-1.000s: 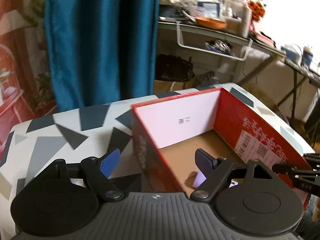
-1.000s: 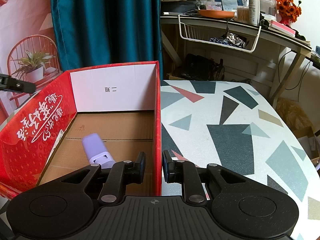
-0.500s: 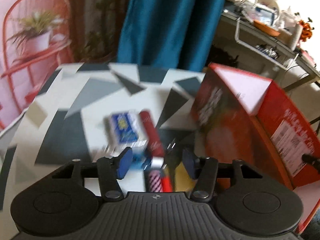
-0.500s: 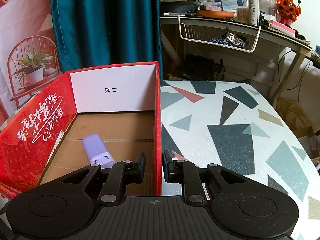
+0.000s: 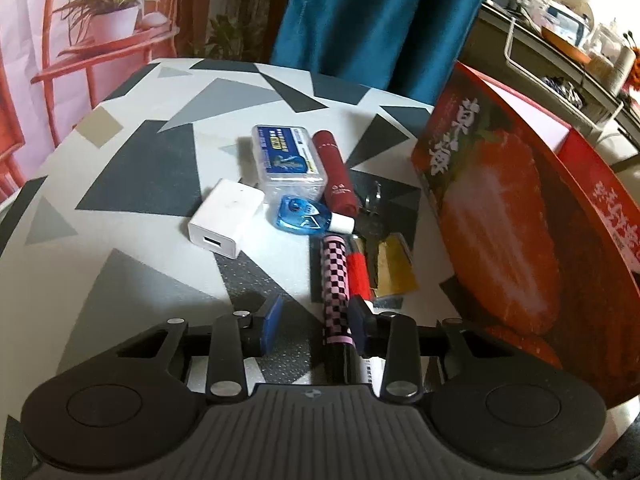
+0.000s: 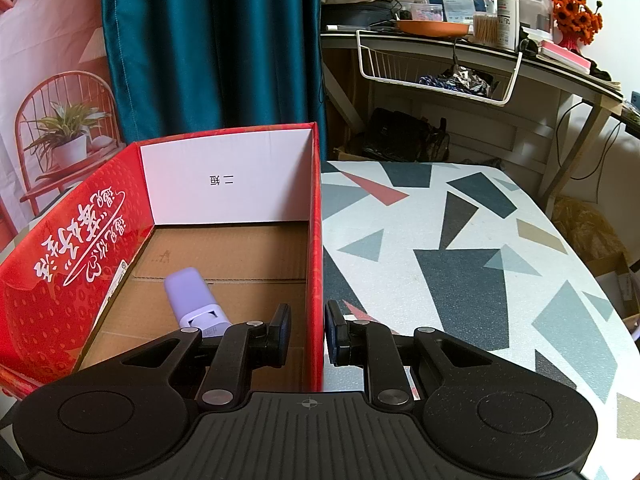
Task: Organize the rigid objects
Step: 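Return the left gripper and grasp the checkered pen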
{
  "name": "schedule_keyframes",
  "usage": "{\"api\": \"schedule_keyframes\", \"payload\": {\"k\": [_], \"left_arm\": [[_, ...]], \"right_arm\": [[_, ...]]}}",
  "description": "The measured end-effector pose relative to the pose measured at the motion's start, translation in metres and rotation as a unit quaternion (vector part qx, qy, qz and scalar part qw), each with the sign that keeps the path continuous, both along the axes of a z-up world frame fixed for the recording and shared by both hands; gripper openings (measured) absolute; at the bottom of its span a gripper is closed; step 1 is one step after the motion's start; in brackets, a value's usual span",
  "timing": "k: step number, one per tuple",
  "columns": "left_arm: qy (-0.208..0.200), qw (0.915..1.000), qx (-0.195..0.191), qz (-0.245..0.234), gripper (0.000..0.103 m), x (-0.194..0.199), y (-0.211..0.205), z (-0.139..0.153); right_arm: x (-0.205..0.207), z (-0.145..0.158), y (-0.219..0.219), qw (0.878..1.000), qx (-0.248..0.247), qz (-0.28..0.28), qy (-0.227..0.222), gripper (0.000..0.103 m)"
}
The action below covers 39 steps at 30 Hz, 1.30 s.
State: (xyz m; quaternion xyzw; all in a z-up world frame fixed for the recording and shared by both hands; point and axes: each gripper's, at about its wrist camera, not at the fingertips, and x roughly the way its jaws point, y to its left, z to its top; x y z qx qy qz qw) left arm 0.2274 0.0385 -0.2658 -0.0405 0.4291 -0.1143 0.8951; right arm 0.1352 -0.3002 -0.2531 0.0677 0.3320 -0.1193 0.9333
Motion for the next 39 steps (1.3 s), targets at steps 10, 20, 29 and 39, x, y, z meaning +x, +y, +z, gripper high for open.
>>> {"api": "schedule_keyframes", "payload": {"k": [10, 20, 29, 39], "left_arm": [[-0.017, 0.9995, 0.023, -0.010, 0.036, -0.004, -0.007, -0.004], [-0.028, 0.9985, 0.046, 0.001, 0.022, 0.002, -0.006, -0.007], [-0.039, 0.9968, 0.069, -0.004, 0.023, 0.004, -0.013, -0.009], [-0.047, 0.9962, 0.074, -0.001, 0.017, -0.005, -0.013, -0.009]], "right_arm": [[0.000, 0.000, 0.000, 1.000, 0.000, 0.000, 0.000, 0.019], [0.000, 0.000, 0.000, 1.000, -0.001, 0.000, 0.000, 0.019], [0.000, 0.001, 0.000, 1.000, -0.002, 0.001, 0.001, 0.019], [0.000, 0.001, 0.001, 1.000, -0.002, 0.001, 0.000, 0.019]]}}
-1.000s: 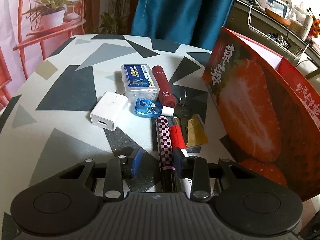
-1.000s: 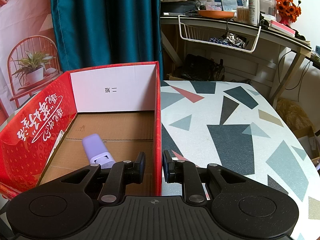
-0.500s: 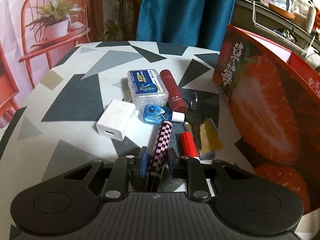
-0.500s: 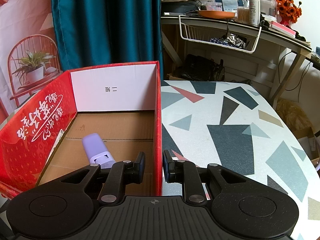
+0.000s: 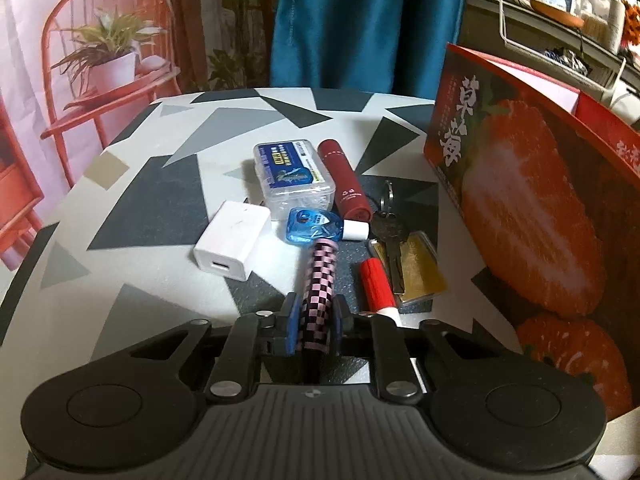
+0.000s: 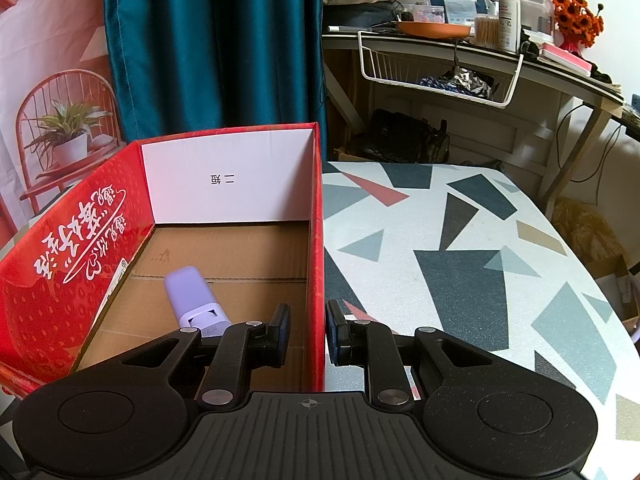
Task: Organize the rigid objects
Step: 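Return the left gripper and grasp the checkered pen, then carry the checkered pen into the red box and release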
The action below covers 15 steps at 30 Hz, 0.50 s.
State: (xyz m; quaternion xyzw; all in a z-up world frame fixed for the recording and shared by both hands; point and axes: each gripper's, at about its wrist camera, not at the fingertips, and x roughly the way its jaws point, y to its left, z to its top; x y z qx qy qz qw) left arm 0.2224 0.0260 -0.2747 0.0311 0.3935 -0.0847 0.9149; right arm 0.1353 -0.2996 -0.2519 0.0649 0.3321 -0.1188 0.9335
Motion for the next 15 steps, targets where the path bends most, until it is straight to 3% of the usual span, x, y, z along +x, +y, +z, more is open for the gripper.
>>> {"api": "schedule_keyframes", "payload": {"k": [8, 15], "left_arm": [[0.002, 0.9992, -0.035, 0.020, 0.017, 0.000, 0.011, 0.011], [-0.030, 0.9965, -0.078, -0.012, 0.017, 0.011, -0.001, 0.058]], "right_arm": [[0.000, 0.000, 0.000, 1.000, 0.000, 0.000, 0.000, 0.019], [0.000, 0.000, 0.000, 1.000, 0.000, 0.000, 0.000, 0.019]]}}
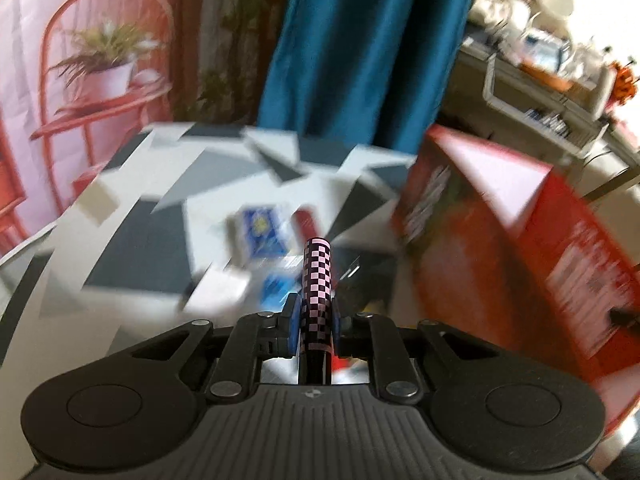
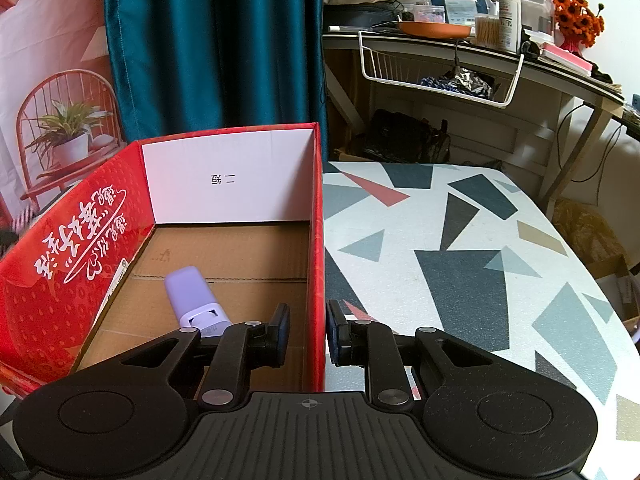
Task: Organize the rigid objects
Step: 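Carry the checkered pen into the red box and release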
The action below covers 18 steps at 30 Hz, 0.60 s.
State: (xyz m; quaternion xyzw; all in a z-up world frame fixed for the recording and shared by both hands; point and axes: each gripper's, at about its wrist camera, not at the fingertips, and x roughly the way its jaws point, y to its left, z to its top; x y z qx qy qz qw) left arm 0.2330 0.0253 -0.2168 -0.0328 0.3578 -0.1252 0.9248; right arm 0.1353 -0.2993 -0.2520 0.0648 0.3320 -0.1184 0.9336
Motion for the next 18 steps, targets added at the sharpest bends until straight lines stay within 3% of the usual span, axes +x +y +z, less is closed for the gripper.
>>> {"api": "schedule_keyframes", "payload": {"k": [10, 14, 18], "left_arm": [[-0.055, 0.9931, -0.053, -0.089, 0.017, 0.006, -0.071, 0.071], [-0.049, 0.9876, -0.068, -0.132, 0.017, 0.009, -0.105, 0.075], [-0.043, 0.9847, -0.052, -0.161, 0.017, 0.018, -0.130, 0.064]], "right_arm": [[0.000, 0.000, 0.000, 1.000, -0.001, 0.001, 0.000, 0.020], [0.000, 0.000, 0.000, 1.000, 0.000, 0.000, 0.000, 0.020], [0.000, 0.000, 0.000, 1.000, 0.000, 0.001, 0.000, 0.020]]}}
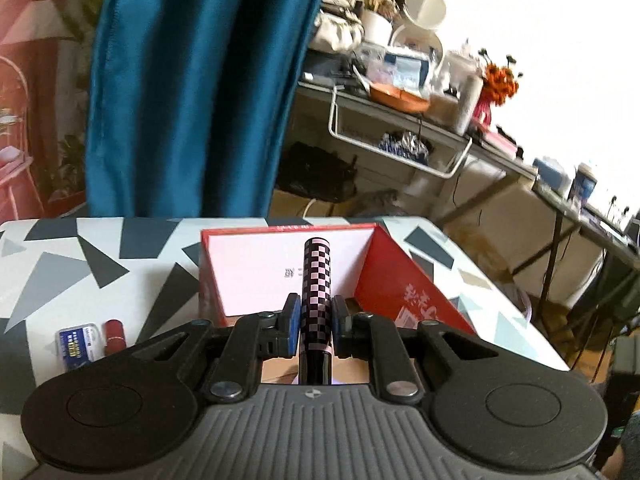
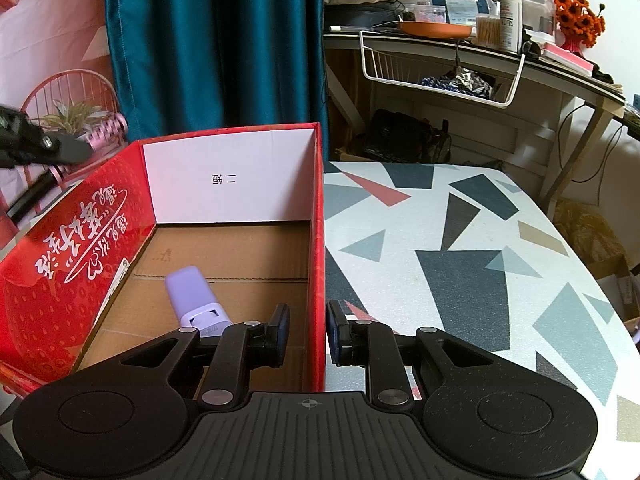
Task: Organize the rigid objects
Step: 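Carry the checkered pen into the red box and release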
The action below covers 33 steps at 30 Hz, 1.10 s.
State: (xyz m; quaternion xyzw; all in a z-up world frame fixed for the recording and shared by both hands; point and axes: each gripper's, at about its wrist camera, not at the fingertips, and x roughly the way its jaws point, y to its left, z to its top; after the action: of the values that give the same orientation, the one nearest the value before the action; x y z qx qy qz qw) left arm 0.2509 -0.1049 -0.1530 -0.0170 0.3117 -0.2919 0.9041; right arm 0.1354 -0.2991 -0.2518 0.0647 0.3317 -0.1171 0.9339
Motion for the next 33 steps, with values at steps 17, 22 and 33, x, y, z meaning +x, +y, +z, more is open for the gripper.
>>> {"api": "schedule_keyframes", "payload": {"k": [17, 22, 33], "left_arm": [[-0.012, 0.9946, 0.103, 0.004, 0.017, 0.011, -0.006, -0.045], [-0.010, 0.9950, 0.099, 0.007, 0.017, 0.010, -0.004, -0.043], [-0.018, 0.9963, 0.083, 0.012, 0.018, 0.005, 0.005, -0.036]], "right_arm": [[0.000, 0.000, -0.001, 1.000, 0.003, 0.001, -0.002, 0.020], [0.000, 0.000, -0.001, 1.000, 0.003, 0.001, -0.002, 0.020], [0.001, -0.001, -0.001, 1.000, 0.003, 0.001, -0.002, 0.021]]}}
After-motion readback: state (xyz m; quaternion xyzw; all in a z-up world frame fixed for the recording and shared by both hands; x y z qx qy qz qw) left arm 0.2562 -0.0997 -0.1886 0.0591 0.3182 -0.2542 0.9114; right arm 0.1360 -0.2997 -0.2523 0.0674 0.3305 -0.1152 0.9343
